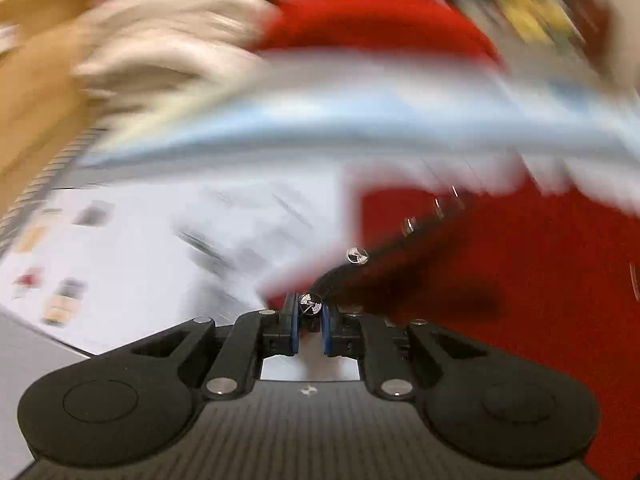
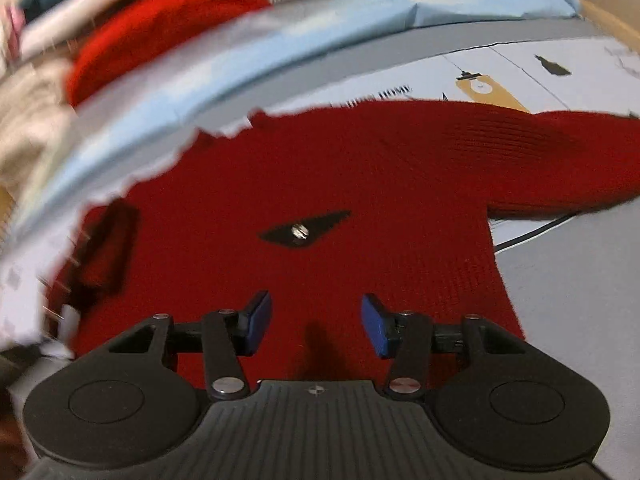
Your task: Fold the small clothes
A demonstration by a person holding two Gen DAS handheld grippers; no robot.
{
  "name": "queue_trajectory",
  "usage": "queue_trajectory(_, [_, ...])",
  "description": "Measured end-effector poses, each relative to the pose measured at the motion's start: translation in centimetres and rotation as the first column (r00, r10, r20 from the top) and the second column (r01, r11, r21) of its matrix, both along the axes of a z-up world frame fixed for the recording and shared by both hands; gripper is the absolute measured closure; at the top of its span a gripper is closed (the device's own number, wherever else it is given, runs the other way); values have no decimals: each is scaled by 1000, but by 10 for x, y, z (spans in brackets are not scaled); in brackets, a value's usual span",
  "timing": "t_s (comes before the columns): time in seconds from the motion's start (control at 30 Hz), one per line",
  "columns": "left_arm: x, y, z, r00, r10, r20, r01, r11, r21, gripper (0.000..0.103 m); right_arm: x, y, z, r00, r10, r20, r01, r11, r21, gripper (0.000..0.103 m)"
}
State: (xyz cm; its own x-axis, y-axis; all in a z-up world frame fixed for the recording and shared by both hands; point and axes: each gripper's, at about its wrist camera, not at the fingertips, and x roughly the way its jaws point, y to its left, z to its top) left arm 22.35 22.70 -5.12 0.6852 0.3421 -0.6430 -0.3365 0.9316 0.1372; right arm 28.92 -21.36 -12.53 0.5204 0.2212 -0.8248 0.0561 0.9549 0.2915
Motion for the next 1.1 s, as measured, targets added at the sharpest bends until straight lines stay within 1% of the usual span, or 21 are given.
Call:
queue_trajectory(0.03, [-4, 32, 11, 989, 146, 21, -147, 988, 43, 92, 1, 2, -2, 1000, 5, -11, -5, 1000, -9, 51])
queue_trajectory(0.07, [-11, 71, 16, 941, 339, 22, -339, 939, 63, 91, 6, 2, -3, 1000, 6, -21, -6, 1000, 0, 51])
queue_trajectory(0.1, [-23, 109, 17, 847, 532, 6, -531, 844, 81, 91, 6, 4, -3, 1000, 4, -24, -4, 1000, 13, 51])
queue_trajectory(0.13, [-36, 138, 17, 743, 669, -6, -664, 739, 114, 90, 8, 4, -2, 1000, 4, -20, -4, 1000, 25, 51])
queue_trajectory(0.17, [-46, 153, 19, 691, 723, -2, -716, 685, 136, 90, 8, 5, -1, 1000, 9, -12, -9, 1000, 26, 51])
queue_trajectory(0.2, [-52, 160, 24, 696, 718, 18, -713, 688, 133, 90, 6, 9, -1, 1000, 15, -4, -15, 1000, 20, 51])
queue_trajectory(0.23, [-54, 157, 28, 734, 677, 43, -677, 726, 120, 89, -1, 11, -3, 1000, 20, 3, -20, 1000, 12, 51])
queue_trajectory(0.3, [-48, 145, 29, 821, 567, 61, -570, 819, 66, 78, -4, 12, -3, 1000, 27, 9, -27, 1000, 3, 51])
queue_trajectory(0.33, [-44, 139, 25, 860, 508, 47, -509, 861, 0, 71, -5, 12, -3, 1000, 26, 7, -26, 1000, 1, 51])
queue_trajectory(0.37, [-37, 135, 17, 886, 463, 17, -461, 885, -71, 70, -4, 10, -3, 1000, 21, 3, -21, 1000, 1, 51])
queue_trajectory(0.4, [-29, 133, 7, 907, 421, -29, -420, 892, -166, 70, 0, 6, -6, 1000, 13, -1, -13, 1000, 1, 51])
queue_trajectory(0.43, [-23, 131, -5, 922, 380, -77, -386, 881, -274, 70, 2, 2, -8, 1000, -2, -6, 2, 1000, 3, 51])
queue_trajectory(0.5, [-13, 122, -29, 945, 287, -155, -327, 829, -454, 70, 4, -6, -10, 999, -35, -12, 35, 999, 8, 51])
queue_trajectory(0.57, [1, 99, -49, 963, 183, -199, -265, 777, -571, 70, 6, -17, -11, 997, -74, -16, 74, 997, 13, 51])
queue_trajectory(0.6, [9, 87, -56, 971, 121, -206, -222, 772, -596, 70, 6, -22, -12, 995, -93, -20, 93, 996, 13, 50])
queue_trajectory(0.73, [34, 40, -72, 973, -95, -213, -57, 789, -612, 62, 10, -51, -24, 979, -197, -54, 198, 980, 1, 50])
queue_trajectory(0.83, [42, 14, -86, 950, -151, -272, -34, 818, -574, 63, 14, -76, -35, 954, -285, -90, 286, 958, 1, 50])
queue_trajectory(0.9, [43, -1, -92, 941, -159, -299, -17, 859, -512, 75, 16, -91, -39, 938, -331, -100, 332, 943, -6, 50])
queue_trajectory(0.93, [42, -5, -92, 938, -179, -296, 11, 871, -491, 87, 17, -98, -41, 930, -352, -103, 353, 936, -7, 50])
queue_trajectory(0.97, [41, -9, -90, 931, -205, -303, 32, 871, -490, 91, 19, -103, -43, 924, -367, -106, 368, 930, -3, 50])
queue_trajectory(1.1, [30, -19, -88, 875, -295, -383, 115, 897, -427, 93, 26, -118, -51, 908, -402, -119, 410, 911, 49, 50])
